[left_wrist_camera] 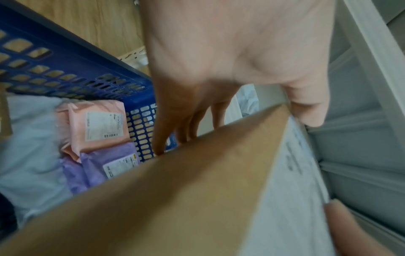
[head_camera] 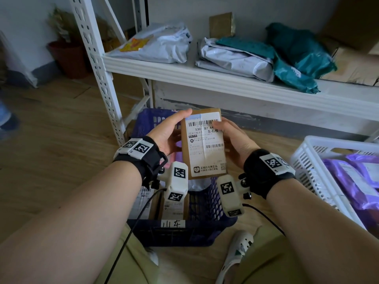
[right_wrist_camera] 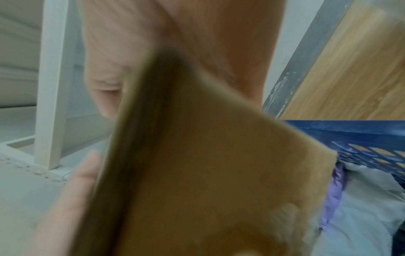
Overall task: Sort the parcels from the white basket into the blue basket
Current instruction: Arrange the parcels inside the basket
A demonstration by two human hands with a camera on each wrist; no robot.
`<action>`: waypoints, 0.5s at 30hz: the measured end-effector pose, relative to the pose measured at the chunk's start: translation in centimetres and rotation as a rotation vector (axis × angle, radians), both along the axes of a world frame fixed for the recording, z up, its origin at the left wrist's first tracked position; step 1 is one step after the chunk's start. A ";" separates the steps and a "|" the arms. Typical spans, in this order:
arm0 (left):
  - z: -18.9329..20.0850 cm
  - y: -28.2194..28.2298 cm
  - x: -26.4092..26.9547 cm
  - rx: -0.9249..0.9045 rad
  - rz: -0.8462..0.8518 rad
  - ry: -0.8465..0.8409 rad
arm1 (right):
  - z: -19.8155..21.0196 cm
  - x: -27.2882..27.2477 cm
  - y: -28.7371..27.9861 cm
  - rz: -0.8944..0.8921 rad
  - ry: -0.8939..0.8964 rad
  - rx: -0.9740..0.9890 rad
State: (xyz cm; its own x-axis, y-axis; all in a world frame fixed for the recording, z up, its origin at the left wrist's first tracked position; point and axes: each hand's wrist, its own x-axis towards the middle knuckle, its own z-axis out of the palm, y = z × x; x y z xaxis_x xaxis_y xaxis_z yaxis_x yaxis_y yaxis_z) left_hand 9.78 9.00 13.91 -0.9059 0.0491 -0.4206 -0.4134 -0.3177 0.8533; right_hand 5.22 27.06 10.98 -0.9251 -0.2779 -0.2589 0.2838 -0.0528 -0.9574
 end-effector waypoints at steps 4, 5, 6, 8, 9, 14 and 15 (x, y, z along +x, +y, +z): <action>0.8 0.4 0.8 0.019 0.060 0.037 | 0.4 0.5 -0.1 0.013 0.012 -0.043; 1.0 0.4 1.0 0.012 0.062 0.051 | 0.6 0.6 -0.1 0.022 0.013 -0.057; 1.1 0.5 1.3 -0.002 0.061 0.060 | 1.0 0.9 0.0 0.028 0.012 -0.076; 1.4 0.7 1.6 -0.031 0.055 0.066 | 1.7 1.6 0.2 0.030 0.018 -0.116; 1.7 0.8 1.8 -0.049 0.042 0.068 | 2.0 2.0 0.3 0.017 0.021 -0.130; 3.7 3.0 2.2 -0.126 -0.042 0.135 | 4.0 4.5 1.8 -0.068 0.059 -0.103; 4.1 3.8 2.1 -0.118 -0.051 0.156 | 4.6 5.1 2.6 -0.096 0.073 -0.086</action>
State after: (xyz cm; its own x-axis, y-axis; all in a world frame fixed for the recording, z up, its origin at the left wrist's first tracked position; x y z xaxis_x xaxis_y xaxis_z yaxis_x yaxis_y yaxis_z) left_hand 11.84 12.84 18.05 -0.9581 0.0552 -0.2812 -0.2865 -0.1939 0.9382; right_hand 10.32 29.67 15.56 -0.9639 -0.2057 -0.1691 0.2035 -0.1595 -0.9660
